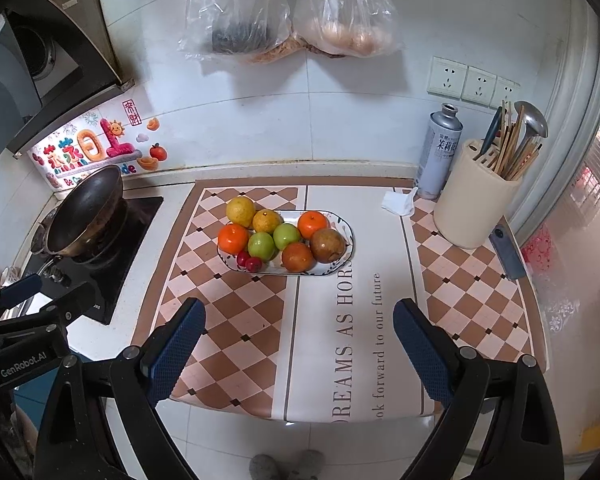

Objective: Organize fruits

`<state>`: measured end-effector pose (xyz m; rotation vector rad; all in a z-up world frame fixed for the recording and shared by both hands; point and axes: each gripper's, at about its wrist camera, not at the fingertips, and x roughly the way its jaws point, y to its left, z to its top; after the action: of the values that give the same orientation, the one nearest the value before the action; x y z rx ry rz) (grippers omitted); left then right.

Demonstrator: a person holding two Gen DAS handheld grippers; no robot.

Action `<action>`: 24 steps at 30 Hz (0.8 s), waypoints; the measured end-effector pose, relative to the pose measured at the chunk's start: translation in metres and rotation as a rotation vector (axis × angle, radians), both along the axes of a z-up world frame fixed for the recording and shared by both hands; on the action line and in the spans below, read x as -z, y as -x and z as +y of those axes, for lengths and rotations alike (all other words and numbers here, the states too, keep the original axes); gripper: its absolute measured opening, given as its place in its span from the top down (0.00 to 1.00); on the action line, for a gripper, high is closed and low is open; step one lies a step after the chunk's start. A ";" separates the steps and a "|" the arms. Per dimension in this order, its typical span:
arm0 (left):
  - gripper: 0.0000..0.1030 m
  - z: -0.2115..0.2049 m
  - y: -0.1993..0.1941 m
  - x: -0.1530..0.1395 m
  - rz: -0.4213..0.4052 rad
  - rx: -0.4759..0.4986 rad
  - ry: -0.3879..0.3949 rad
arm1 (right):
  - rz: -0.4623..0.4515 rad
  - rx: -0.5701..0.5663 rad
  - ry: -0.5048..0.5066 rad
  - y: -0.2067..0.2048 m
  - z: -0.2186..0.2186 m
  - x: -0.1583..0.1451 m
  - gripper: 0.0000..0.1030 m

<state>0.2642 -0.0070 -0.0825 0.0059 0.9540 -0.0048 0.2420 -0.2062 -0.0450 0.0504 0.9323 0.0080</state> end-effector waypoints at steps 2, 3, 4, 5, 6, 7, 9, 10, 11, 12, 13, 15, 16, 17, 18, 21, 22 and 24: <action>0.06 -0.001 0.000 0.000 0.000 0.004 -0.001 | -0.002 -0.001 0.000 -0.001 0.000 0.000 0.06; 0.06 -0.002 0.000 0.000 0.000 0.005 -0.001 | -0.003 -0.002 0.000 -0.001 0.000 0.000 0.06; 0.06 -0.003 0.000 0.000 0.000 0.006 -0.001 | -0.003 -0.002 0.000 -0.001 0.001 0.000 0.06; 0.06 -0.003 0.000 -0.001 -0.001 0.008 -0.001 | -0.003 -0.002 0.001 -0.001 0.001 0.000 0.06; 0.06 -0.004 0.000 -0.001 -0.003 0.009 -0.001 | -0.002 -0.002 -0.001 -0.001 0.001 0.000 0.06; 0.06 -0.004 0.001 -0.001 -0.002 0.009 -0.002 | -0.002 -0.003 -0.001 -0.001 0.001 0.000 0.06; 0.06 -0.004 0.001 -0.001 -0.001 0.008 0.002 | -0.002 -0.003 0.001 -0.001 0.002 -0.001 0.06; 0.06 -0.004 0.001 -0.001 -0.001 0.007 0.003 | -0.001 -0.003 0.001 -0.001 0.002 -0.001 0.06; 0.06 -0.004 0.001 -0.001 -0.001 0.006 0.001 | 0.000 -0.005 0.002 -0.001 0.002 0.000 0.06; 0.06 -0.004 0.002 0.000 -0.001 0.005 0.003 | 0.001 -0.005 0.004 0.000 0.003 -0.001 0.06; 0.06 -0.004 0.003 0.000 0.000 0.003 0.005 | 0.001 -0.006 0.003 0.001 0.003 -0.001 0.06; 0.06 -0.003 0.004 0.000 0.001 0.001 0.008 | 0.002 -0.007 0.006 0.002 0.004 -0.001 0.06; 0.06 -0.003 0.004 0.000 0.001 0.000 0.006 | 0.002 -0.008 0.007 0.002 0.004 -0.001 0.06; 0.06 -0.003 0.004 0.000 0.000 0.001 0.006 | 0.002 -0.008 0.007 0.002 0.004 -0.002 0.06; 0.06 -0.002 0.004 0.001 0.000 0.002 0.006 | 0.002 -0.007 0.007 0.002 0.004 -0.002 0.06; 0.06 -0.002 0.004 0.000 -0.001 -0.001 0.007 | 0.002 -0.007 0.008 0.002 0.004 -0.002 0.06; 0.06 -0.002 0.005 0.000 -0.002 0.000 0.008 | 0.002 -0.007 0.010 0.002 0.005 -0.002 0.06; 0.06 -0.002 0.004 0.001 -0.001 0.001 0.007 | 0.002 -0.011 0.017 0.002 0.004 -0.002 0.06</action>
<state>0.2599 -0.0089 -0.0830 -0.0003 0.9531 -0.0097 0.2397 -0.2025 -0.0429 0.0292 0.9349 0.0104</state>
